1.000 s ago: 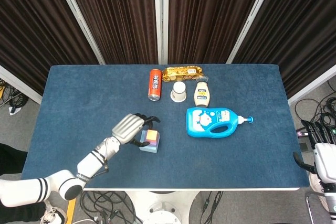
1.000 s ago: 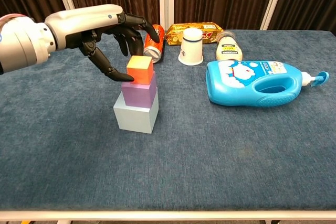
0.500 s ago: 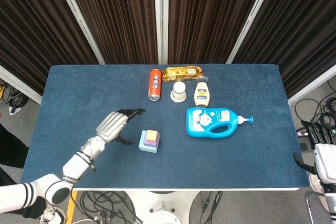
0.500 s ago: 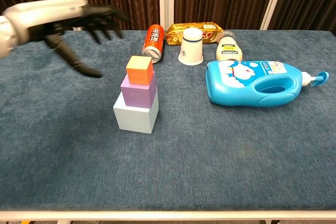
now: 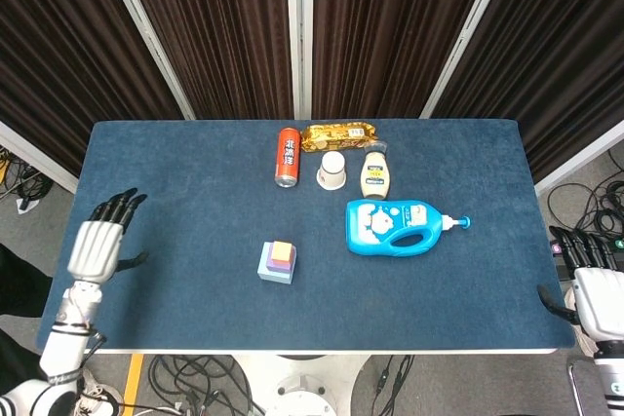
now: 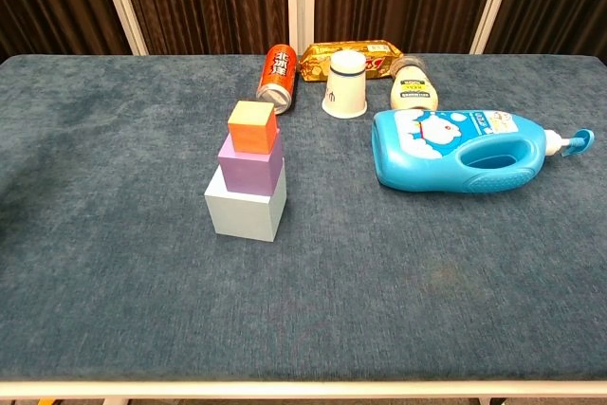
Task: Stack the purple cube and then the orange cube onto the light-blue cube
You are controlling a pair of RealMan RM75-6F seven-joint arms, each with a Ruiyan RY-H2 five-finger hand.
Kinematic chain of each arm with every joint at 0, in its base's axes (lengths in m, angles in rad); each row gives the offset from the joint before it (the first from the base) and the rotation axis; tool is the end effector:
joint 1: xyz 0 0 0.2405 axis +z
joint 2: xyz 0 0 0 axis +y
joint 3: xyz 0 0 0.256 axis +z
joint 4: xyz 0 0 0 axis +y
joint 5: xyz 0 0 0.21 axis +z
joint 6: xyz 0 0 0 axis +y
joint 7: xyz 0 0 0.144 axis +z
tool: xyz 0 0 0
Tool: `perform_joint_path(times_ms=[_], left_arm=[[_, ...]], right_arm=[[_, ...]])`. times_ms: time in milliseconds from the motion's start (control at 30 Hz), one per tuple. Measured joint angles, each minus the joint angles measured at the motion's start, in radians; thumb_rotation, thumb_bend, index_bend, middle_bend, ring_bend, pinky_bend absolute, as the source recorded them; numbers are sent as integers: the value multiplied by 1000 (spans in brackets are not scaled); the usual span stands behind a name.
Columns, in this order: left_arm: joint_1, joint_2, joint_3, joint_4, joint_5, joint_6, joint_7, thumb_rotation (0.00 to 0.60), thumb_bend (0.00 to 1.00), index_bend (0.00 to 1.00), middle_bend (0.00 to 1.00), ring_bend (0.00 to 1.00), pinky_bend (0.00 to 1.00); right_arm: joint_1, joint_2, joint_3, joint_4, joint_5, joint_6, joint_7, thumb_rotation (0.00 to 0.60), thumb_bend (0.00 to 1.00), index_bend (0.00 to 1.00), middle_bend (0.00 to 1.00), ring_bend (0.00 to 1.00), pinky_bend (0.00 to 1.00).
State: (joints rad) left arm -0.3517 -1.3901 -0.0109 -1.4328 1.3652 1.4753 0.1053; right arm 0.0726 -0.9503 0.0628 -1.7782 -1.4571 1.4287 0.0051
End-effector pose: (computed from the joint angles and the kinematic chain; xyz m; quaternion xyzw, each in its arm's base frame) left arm -0.2789 0.2543 0.0847 -0.6209 -0.3502 -0.4202 0.5615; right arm -0.2980 -0.1778 0.1924 0.5888 -0.4127 0.3691 0.5888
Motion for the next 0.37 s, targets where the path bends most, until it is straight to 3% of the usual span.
perform_joint_path(times_ms=[167, 367], left_arm=[[89, 17, 55, 11, 24, 49, 71, 600, 154, 188, 202, 156, 223], [135, 24, 62, 4, 26, 54, 88, 600, 153, 188, 204, 156, 218]], right_arm=[[2, -2, -3, 0, -1, -5, -7, 600, 232, 39, 98, 0, 0], [2, -3, -4, -4, 0, -6, -9, 600, 230, 39, 98, 0, 0]])
